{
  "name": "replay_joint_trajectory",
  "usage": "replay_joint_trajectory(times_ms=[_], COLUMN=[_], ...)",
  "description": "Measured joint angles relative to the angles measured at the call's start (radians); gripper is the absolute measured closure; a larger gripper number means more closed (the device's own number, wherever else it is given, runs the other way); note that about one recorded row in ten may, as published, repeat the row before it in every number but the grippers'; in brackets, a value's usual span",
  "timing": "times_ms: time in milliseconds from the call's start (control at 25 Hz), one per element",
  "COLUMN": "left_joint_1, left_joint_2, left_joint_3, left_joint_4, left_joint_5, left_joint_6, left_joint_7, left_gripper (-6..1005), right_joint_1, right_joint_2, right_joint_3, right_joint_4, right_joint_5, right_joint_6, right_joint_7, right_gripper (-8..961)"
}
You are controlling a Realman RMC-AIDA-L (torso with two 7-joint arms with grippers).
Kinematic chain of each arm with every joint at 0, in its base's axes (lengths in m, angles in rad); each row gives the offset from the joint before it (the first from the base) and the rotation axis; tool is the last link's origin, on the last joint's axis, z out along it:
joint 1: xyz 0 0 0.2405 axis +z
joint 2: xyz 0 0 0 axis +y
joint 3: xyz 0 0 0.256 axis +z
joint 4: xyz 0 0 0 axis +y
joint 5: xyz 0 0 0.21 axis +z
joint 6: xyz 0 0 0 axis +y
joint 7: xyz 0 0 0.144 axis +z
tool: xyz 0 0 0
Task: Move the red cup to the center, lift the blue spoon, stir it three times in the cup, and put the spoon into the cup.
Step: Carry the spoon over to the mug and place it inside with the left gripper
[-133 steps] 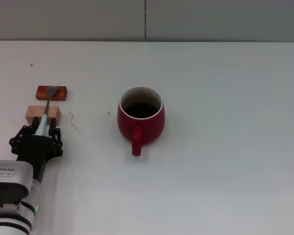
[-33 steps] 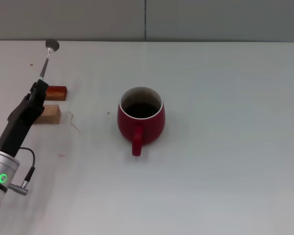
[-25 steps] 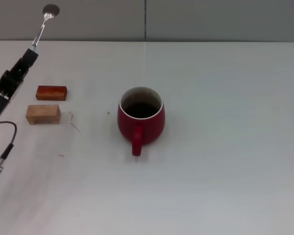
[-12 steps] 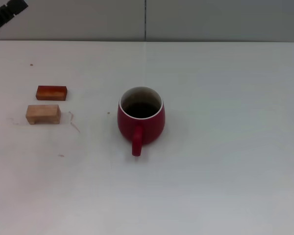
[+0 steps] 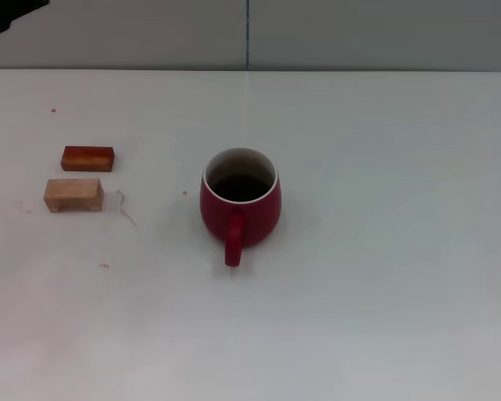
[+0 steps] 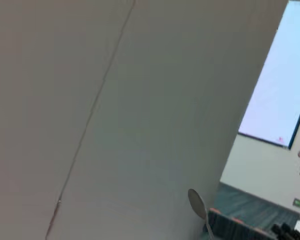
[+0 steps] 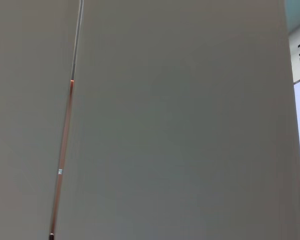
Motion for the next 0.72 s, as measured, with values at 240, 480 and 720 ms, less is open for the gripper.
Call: replay_joint_trajectory(times_ms=[240, 480, 720], left_joint_1=[-0.006, -0.020, -0.053], left_joint_2=[0.007, -0.008, -0.033], left_joint_3=[0.087, 0.184, 0.232], left_joint_4=[0.173, 0.295, 0.387], left_joint_5=[0.081, 0.160, 0.272], left_joint_6=[0.021, 0.067, 0.102], left_joint_7=[-0.022, -0.028, -0.043], left_gripper=[858, 858, 858], right_joint_1=[-0.014, -0.029, -0.044], right_joint_2=[0.008, 0.010, 0.011], right_joint_3=[0.009, 0.013, 0.013], right_joint_4=[0.012, 0.019, 0.042], right_joint_5=[0.001, 0.002, 0.002], right_joint_6=[0.007, 0.008, 0.007], right_joint_7=[-0.011, -0.012, -0.012], right_gripper=[370, 370, 370])
